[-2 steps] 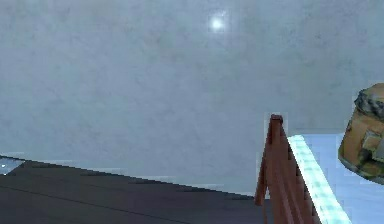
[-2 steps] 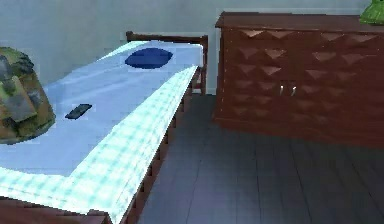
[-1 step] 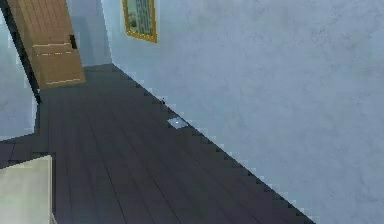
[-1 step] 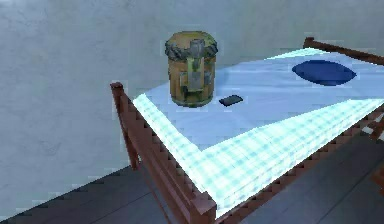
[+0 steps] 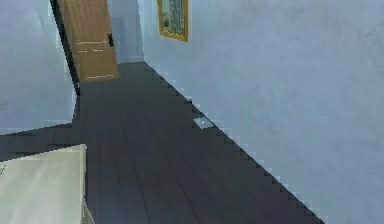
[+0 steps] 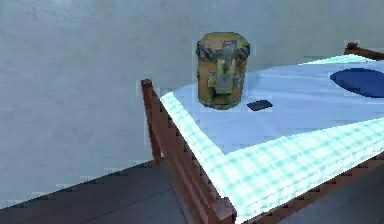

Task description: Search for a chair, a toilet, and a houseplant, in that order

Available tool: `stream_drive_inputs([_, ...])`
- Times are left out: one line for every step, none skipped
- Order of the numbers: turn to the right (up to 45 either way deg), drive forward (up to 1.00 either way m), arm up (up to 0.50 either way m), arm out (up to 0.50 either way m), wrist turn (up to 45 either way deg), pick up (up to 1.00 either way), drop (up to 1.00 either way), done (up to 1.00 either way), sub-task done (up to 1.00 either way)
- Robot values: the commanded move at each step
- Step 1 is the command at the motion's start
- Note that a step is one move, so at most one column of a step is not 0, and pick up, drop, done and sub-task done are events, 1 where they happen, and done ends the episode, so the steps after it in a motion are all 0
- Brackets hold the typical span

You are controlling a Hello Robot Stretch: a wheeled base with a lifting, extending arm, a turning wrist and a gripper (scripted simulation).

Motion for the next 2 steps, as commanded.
stream_drive_inputs([0.0,1.0,0.0,0.0,0.0,0.0,0.0,0.0,0.0])
stream_drive_inputs([-6.0,0.0,0.0,0.0,0.0,0.0,0.0,0.0,0.0])
